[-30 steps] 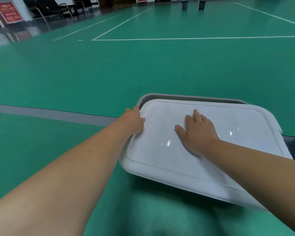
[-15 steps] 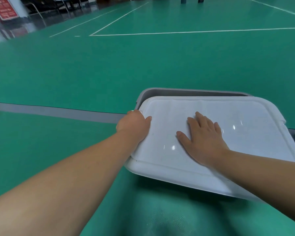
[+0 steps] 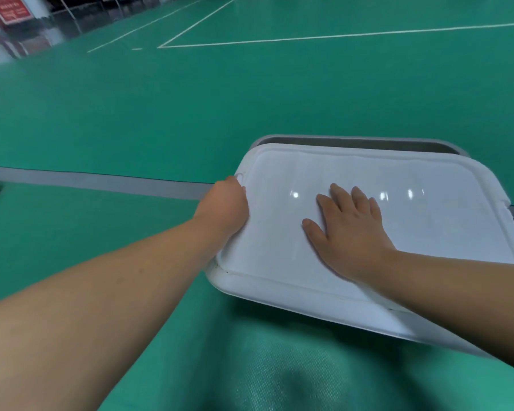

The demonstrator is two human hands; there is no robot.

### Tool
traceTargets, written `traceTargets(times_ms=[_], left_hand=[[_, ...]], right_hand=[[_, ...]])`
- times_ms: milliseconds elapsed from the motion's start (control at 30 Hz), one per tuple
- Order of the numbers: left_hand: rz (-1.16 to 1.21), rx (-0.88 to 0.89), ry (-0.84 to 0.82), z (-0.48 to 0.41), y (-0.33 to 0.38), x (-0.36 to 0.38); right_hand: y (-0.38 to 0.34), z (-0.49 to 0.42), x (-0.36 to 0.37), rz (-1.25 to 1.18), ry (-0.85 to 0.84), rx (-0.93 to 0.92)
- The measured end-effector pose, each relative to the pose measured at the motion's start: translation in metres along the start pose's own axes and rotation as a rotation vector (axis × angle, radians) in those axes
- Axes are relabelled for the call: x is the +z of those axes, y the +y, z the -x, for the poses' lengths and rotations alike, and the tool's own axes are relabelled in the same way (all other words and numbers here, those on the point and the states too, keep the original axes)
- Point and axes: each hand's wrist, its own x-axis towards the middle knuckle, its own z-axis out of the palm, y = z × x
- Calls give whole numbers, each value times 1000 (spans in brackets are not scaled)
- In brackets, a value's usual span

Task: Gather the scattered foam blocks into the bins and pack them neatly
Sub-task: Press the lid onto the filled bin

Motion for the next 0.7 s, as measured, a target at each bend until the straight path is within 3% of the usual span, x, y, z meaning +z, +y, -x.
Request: traceTargets(times_ms=[700], left_hand=[[145, -68, -156, -65, 11, 15]], right_hand=[[33, -89, -12, -15, -186, -41]])
